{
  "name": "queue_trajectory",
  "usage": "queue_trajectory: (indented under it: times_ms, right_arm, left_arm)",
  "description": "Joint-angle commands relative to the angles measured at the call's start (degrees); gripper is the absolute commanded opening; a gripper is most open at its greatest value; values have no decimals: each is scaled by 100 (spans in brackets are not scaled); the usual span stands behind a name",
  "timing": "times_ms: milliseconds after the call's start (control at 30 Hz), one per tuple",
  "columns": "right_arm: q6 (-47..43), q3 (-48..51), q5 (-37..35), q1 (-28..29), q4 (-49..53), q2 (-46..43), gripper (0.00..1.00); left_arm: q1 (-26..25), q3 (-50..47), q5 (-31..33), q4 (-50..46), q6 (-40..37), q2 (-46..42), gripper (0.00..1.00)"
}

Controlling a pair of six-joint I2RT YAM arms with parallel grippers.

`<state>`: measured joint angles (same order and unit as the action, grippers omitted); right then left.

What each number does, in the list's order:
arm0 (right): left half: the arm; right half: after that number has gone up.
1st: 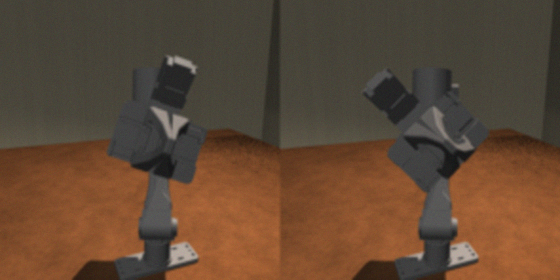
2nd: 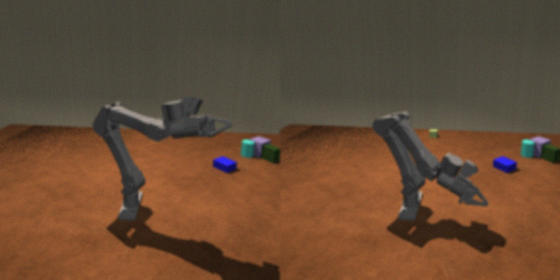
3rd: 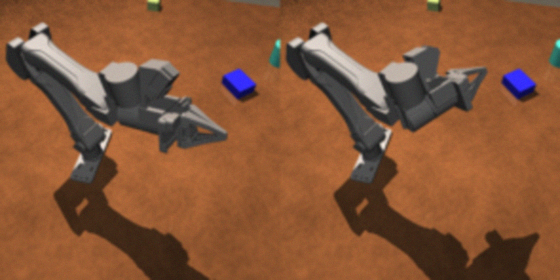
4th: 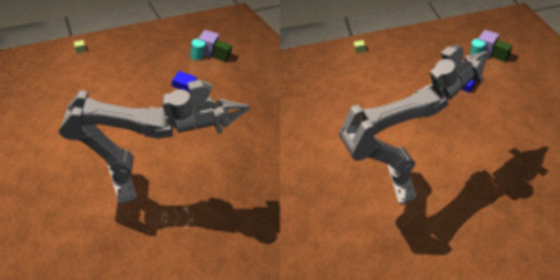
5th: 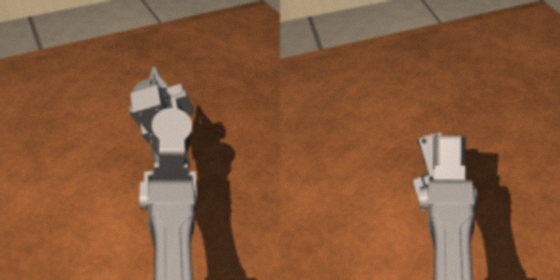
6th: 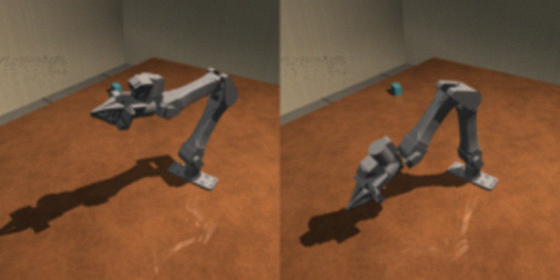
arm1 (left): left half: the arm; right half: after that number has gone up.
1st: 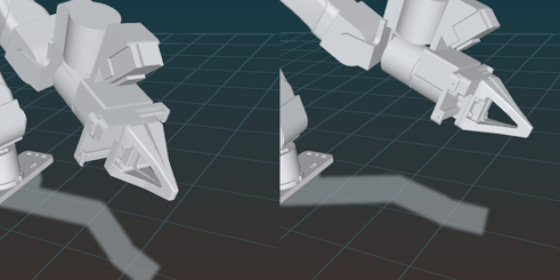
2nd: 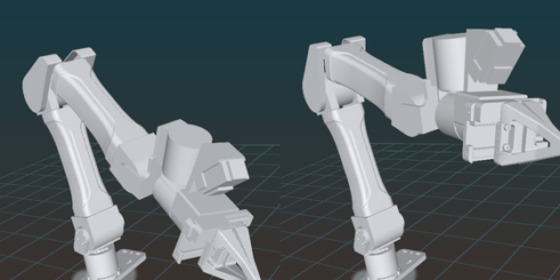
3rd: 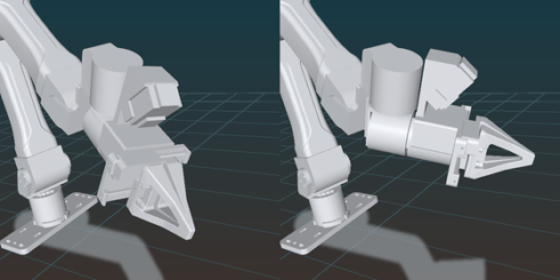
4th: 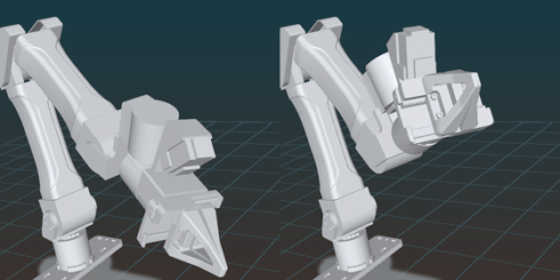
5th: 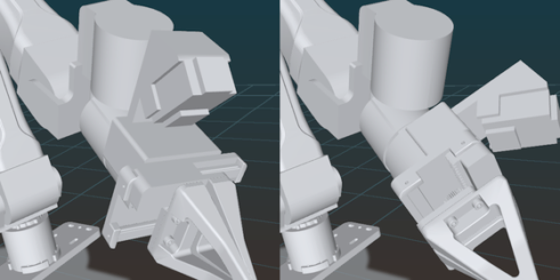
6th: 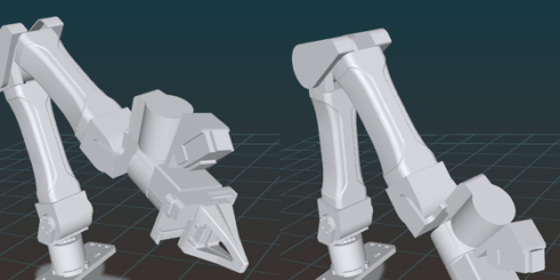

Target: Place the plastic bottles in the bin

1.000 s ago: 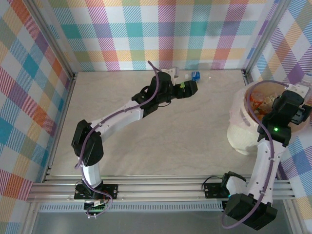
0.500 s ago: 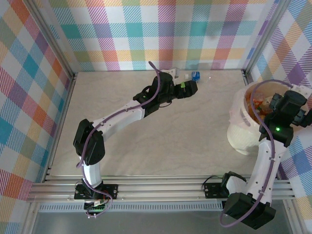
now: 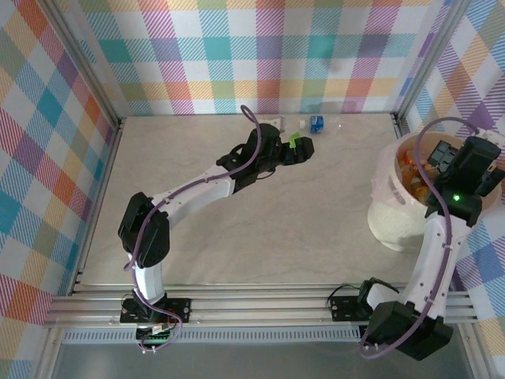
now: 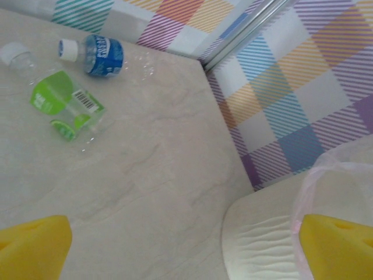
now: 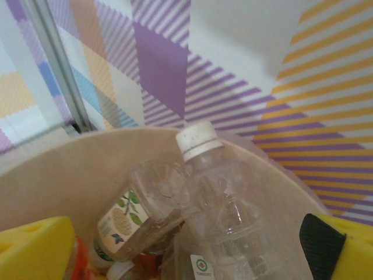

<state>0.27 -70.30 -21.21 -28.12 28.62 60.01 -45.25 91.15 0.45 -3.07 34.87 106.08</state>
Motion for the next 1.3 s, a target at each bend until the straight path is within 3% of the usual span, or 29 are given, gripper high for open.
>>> queue_trajectory:
  times_ms: [0, 133, 433, 500, 733, 800, 1267]
  right_arm:
    - [155, -130, -262, -35, 328, 288, 100]
    - [2, -151, 843, -35, 511, 245, 100]
    - [7, -790, 2321, -36, 1437, 450, 100]
    - [81, -830, 2277, -36, 1469, 450, 100]
    - [547, -570, 391, -68, 1019, 371, 100]
    - [585, -417, 218, -108, 850, 397, 100]
    - [746, -389, 1671, -124, 1140, 584, 100]
  left_arm:
    - [-90, -76, 212, -107, -213, -413, 100]
    - [-89, -113, 309, -184, -211, -456, 100]
    - [-89, -123, 405, -245, -147, -430, 100]
    - [-95, -124, 435, -297, -147, -436, 100]
    - [-89, -185, 528, -360, -200, -492, 100]
    - [-93, -186, 550, -383, -208, -486, 100]
    - [-89, -128, 642, -484, -205, -404, 100]
